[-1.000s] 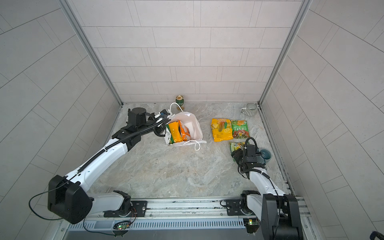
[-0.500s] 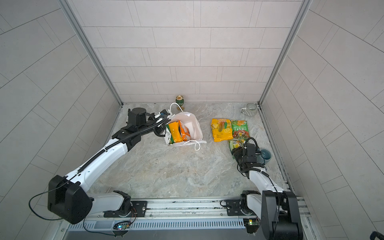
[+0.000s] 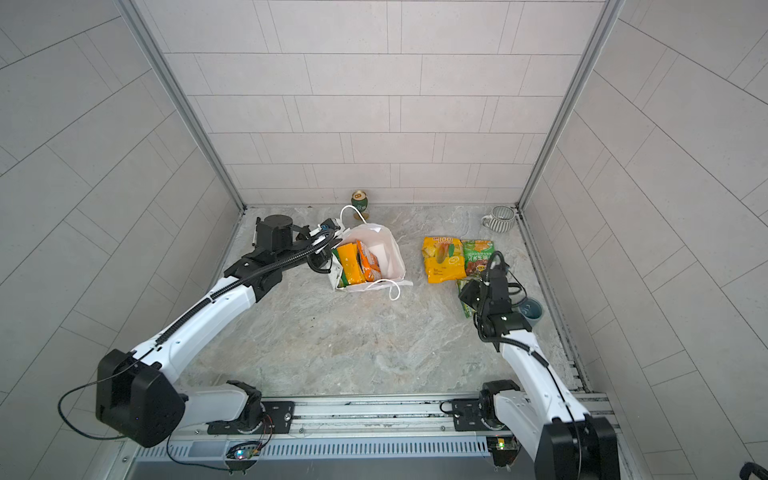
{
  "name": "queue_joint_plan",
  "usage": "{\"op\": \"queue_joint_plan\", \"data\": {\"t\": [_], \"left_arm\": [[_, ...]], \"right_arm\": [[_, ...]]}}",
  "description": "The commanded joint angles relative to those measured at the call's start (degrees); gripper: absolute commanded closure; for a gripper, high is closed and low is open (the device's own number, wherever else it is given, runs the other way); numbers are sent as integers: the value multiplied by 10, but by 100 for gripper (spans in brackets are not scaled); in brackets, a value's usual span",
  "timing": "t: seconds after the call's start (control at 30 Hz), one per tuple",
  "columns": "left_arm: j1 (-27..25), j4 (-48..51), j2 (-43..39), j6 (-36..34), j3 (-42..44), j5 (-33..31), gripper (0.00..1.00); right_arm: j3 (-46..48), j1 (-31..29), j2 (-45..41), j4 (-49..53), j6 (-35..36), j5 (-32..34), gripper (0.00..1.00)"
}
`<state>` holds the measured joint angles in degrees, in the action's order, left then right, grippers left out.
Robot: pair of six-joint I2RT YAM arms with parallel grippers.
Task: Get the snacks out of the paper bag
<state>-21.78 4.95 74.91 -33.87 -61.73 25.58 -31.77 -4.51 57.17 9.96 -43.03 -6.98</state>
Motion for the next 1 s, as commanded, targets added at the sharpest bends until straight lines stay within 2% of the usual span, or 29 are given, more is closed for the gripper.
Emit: {"op": "queue_joint_plan", "data": {"t": [0.0, 0.17, 0.27, 0.47, 0.97], "left_arm": [[-4, -13, -2, 4, -1, 11, 100], [-4, -12, 0, 3, -1, 9, 100], [-4, -8, -1, 2, -1, 8, 100], [-4, -8, -3, 1, 0, 5, 100], [-4, -8, -2, 0, 0, 4, 100]], "right_arm": [[-42, -32, 75, 69, 73, 1, 94], [-62, -38, 169, 55, 68, 12, 95], [-66, -37, 197, 56, 70, 28, 95], [-62, -35, 229, 49, 72, 73, 95], [-67, -8, 246, 23, 62, 96, 93]]}}
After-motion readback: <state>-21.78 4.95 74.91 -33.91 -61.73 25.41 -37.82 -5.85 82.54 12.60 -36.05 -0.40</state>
